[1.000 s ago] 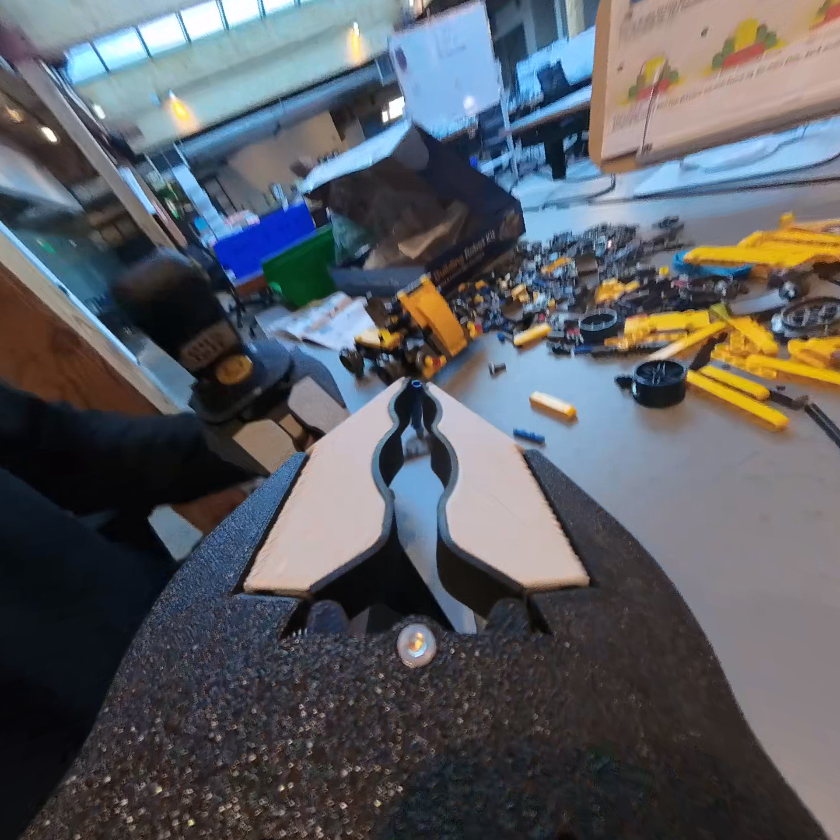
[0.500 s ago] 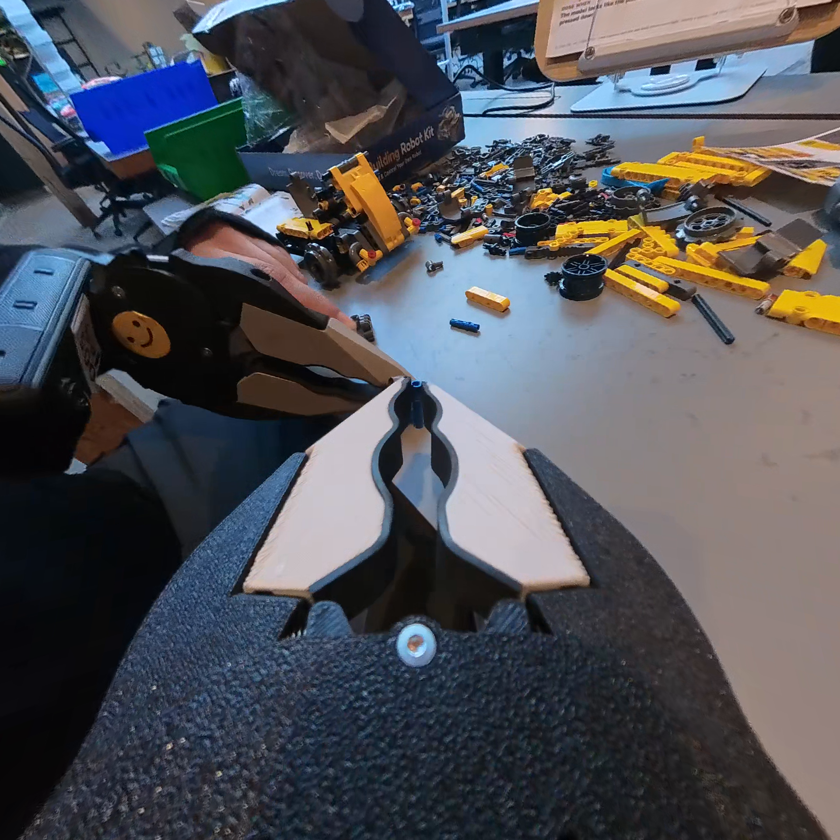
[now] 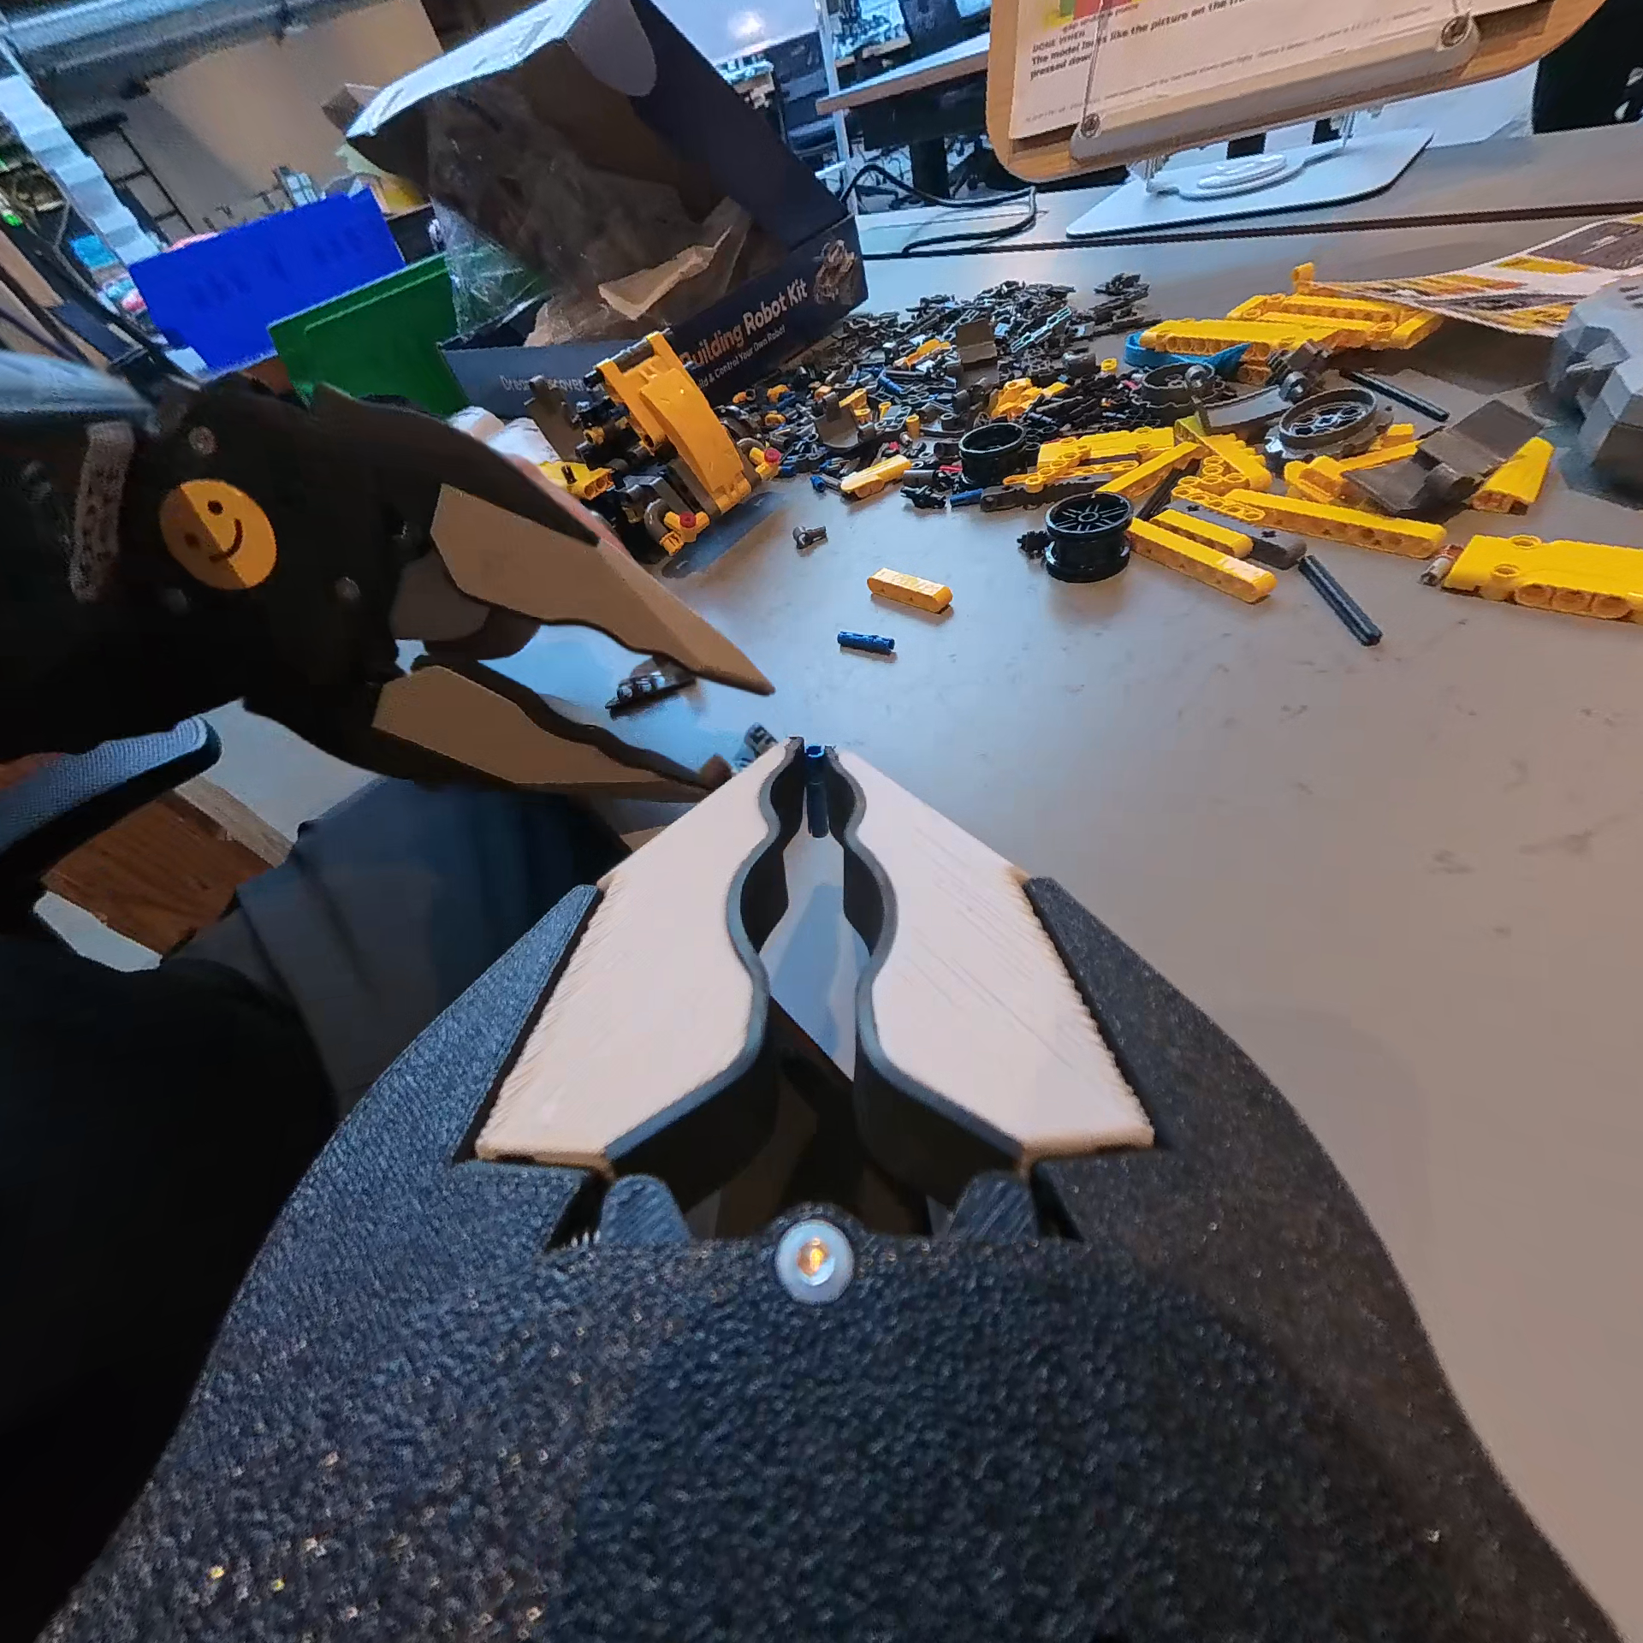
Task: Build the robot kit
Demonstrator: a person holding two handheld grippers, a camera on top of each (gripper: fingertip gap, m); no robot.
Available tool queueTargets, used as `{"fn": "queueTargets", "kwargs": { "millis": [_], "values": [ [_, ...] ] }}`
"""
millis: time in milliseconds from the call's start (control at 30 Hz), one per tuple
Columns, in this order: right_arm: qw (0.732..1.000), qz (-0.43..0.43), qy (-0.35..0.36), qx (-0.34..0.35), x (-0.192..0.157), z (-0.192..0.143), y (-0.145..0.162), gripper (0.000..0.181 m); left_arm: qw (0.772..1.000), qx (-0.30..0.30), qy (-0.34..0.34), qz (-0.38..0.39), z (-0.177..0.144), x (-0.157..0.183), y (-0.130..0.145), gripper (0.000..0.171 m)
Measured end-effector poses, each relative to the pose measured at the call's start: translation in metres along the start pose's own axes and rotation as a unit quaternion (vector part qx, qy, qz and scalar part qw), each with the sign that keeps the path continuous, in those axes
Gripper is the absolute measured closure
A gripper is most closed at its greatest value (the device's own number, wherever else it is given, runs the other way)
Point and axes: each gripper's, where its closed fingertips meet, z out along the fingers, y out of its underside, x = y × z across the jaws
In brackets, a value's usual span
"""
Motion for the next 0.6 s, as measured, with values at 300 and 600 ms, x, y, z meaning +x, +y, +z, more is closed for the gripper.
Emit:
{"fn": "queueTargets", "kwargs": {
  "millis": [300,600],
  "values": [
    [0.998,0.031,-0.033,0.041,-0.011,-0.001,-0.012,0.177,0.996,0.022,0.041,-0.079,-0.026,-0.003,0.007,0.13],
    [0.966,0.16,-0.129,0.156,-0.036,0.004,-0.045,0.177,0.948,0.161,0.03,-0.274,-0.045,-0.023,-0.055,0.148]
  ]
}}
